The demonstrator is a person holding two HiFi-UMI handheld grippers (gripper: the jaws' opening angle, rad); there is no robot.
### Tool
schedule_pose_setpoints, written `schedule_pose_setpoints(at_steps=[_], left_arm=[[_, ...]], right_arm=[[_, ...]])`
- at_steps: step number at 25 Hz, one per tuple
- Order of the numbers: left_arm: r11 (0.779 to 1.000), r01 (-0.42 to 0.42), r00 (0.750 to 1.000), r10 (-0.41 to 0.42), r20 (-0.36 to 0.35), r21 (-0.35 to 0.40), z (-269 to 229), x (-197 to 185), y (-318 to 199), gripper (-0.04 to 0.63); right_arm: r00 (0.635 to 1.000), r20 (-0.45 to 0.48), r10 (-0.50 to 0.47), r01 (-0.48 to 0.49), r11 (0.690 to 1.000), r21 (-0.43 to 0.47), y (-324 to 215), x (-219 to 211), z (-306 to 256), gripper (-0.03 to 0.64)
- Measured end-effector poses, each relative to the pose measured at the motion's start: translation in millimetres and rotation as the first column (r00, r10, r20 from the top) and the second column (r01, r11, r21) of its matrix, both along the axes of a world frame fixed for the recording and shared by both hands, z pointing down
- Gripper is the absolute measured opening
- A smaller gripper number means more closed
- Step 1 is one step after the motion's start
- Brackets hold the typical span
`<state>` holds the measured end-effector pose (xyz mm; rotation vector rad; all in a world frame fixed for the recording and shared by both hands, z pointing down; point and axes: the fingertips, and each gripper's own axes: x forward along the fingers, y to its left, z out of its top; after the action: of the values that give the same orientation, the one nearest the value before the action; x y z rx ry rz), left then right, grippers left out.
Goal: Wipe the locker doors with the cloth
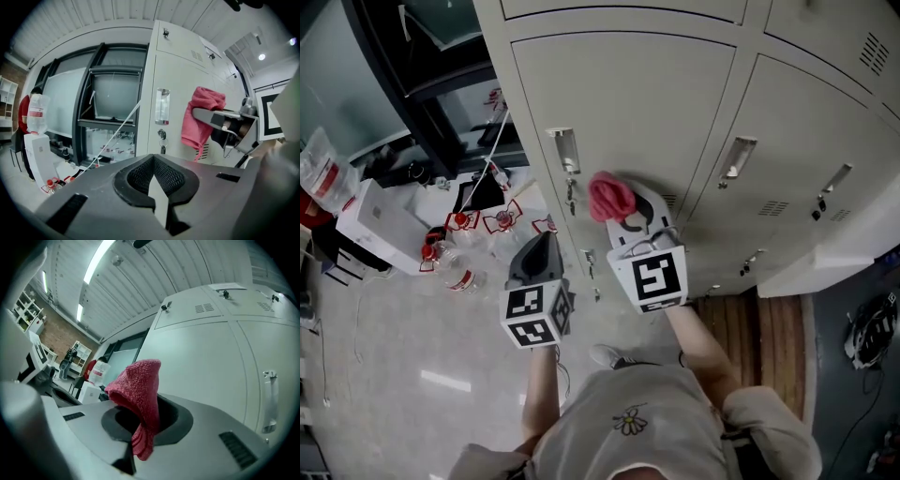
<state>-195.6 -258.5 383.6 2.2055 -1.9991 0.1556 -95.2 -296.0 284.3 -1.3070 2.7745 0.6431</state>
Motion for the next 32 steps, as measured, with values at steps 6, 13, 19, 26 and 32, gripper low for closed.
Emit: schedule_pose_setpoints(at_steps=[6,13,19,26,32], left_arm=[[1.000,0.028,1.000,-0.028,-0.007,-0.003,3,-12,1,0.017],[0.999,0.049,0.999,-0.049,-0.016,-0.013,8,-17,2,0.017],[0.999,0.046,0.999,-0.047,-0.014,-0.013,8,-12,0,0.017],[0.999,0.036,0.999,-0.036,-0.010,-0.010,5,-6,-6,0.017],[1.000,-0.002,1.000,0.002,-0.001,-0.005,2,10,-14,0.017]], right_arm=[[0.999,-0.009,-0.042,0.042,0.997,-0.068,-22,-38,19,0.031],[0.998,-0.032,-0.045,0.042,0.994,-0.100,-38,-54,30,0.031],[0.999,-0.031,-0.035,0.032,0.995,-0.092,-40,-50,30,0.031],[0.999,-0.032,0.020,-0.023,0.997,-0.074,-44,-16,28,0.031],[0.992,-0.020,0.123,-0.124,0.989,-0.077,-49,45,34,0.031]])
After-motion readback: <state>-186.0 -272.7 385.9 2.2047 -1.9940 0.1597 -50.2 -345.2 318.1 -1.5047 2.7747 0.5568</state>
